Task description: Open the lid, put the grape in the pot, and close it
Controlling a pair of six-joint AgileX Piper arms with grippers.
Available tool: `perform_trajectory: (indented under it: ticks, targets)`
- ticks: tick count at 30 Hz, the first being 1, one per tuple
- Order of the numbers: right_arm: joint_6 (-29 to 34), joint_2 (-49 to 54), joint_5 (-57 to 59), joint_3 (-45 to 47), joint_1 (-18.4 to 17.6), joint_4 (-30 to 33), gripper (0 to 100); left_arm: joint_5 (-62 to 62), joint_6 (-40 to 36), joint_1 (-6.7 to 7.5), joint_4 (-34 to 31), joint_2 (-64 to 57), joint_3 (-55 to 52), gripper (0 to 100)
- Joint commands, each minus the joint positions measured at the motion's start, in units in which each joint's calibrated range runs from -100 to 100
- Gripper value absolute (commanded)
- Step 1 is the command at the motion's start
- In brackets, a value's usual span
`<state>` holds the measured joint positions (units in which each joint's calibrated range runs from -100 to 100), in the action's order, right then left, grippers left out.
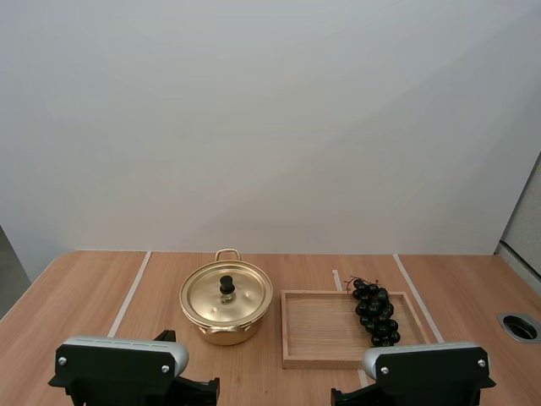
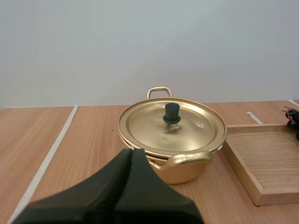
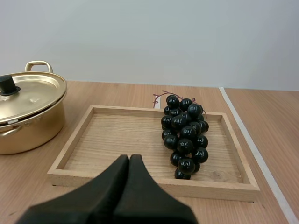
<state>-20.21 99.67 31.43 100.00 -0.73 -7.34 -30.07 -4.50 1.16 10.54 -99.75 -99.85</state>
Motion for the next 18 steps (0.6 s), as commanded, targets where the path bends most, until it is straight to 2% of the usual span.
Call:
perform_trajectory:
  ticks: [1, 4, 7, 12, 18]
  targets:
    - [0.1, 0.3, 0.0, 0.0, 0.3, -0.2, 0, 1.4, -0.3, -0.06, -0.3, -0.3, -0.2, 0]
    - [0.1, 0.3, -1.7, 0.0, 0.3, -2.0, 0, 1.6, -0.4, -0.06, -0.1, -0.3, -0.2, 0]
    - [-0.3, 0.3, -0.8, -0.2, 0.3, -1.2, 0, 2.7, -0.4, -0.06, -0.1, -0.3, -0.2, 0]
    - [-0.3, 0.3, 8.2, -10.0, 0.3, -0.9, 0, 2.0, -0.4, -0.06, -0.1, -0.3, 7.8, 0]
    - [-0.3, 0.3, 10.8, -21.9, 0.3, -0.8, 0, 2.0, -0.2, -0.06, -0.1, -0.3, 18.9, 0]
